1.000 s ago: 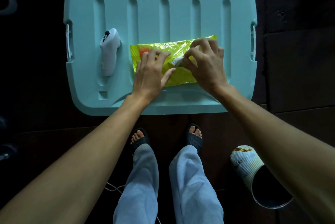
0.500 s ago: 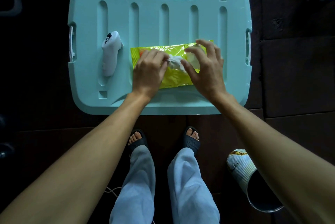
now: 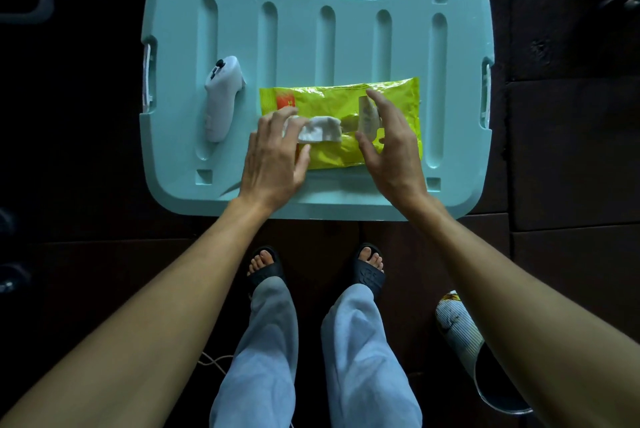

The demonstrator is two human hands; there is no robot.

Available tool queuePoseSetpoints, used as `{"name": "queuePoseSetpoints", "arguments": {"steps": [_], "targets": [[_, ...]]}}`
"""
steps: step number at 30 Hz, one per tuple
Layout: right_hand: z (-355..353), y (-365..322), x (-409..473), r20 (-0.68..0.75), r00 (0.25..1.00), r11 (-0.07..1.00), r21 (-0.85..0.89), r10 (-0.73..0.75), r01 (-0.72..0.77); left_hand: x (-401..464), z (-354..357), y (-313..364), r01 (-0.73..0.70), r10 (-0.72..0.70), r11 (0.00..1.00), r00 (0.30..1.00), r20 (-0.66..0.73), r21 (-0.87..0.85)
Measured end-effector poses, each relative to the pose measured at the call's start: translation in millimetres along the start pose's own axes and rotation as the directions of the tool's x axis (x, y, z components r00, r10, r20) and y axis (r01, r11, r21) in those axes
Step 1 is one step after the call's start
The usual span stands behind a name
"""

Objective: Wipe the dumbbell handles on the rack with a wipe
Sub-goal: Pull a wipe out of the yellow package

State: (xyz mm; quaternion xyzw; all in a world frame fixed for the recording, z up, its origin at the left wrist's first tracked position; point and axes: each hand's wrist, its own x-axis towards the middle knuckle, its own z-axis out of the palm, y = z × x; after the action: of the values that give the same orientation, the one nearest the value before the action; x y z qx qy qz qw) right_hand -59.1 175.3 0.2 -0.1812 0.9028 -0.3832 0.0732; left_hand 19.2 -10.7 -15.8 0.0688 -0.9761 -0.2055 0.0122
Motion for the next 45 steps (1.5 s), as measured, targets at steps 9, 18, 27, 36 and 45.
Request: {"name": "queuePoseSetpoints", "arguments": {"steps": [9,18,27,36,45], "targets": [[8,-1,-2,-0.005,0.999,0.999,0.000,0.052,-0.052,33,2,4,0.074,-0.071,0.997,0.988,0.135,-0.017],[25,-8,-8,0.188,0.982,0.996,-0.084,0.025,-0.009,28,-2,4,0.401,-0.416,0.869,0.909,0.009,-0.291],[42,-8,-19,0.443,0.887,0.882,-0.461,0.132,0.099,-1,16,4,0.200,-0.199,0.971,0.980,0.022,-0.129],[53,-10,-12,0.438,0.891,0.849,-0.511,0.123,0.134,-2,23,1,0.175,-0.174,0.976,0.985,0.019,-0.127],[37,-19,-3,0.369,0.924,0.970,-0.242,0.098,-0.006,17,6,7,0.311,-0.362,0.879,0.929,-0.080,-0.362]]}}
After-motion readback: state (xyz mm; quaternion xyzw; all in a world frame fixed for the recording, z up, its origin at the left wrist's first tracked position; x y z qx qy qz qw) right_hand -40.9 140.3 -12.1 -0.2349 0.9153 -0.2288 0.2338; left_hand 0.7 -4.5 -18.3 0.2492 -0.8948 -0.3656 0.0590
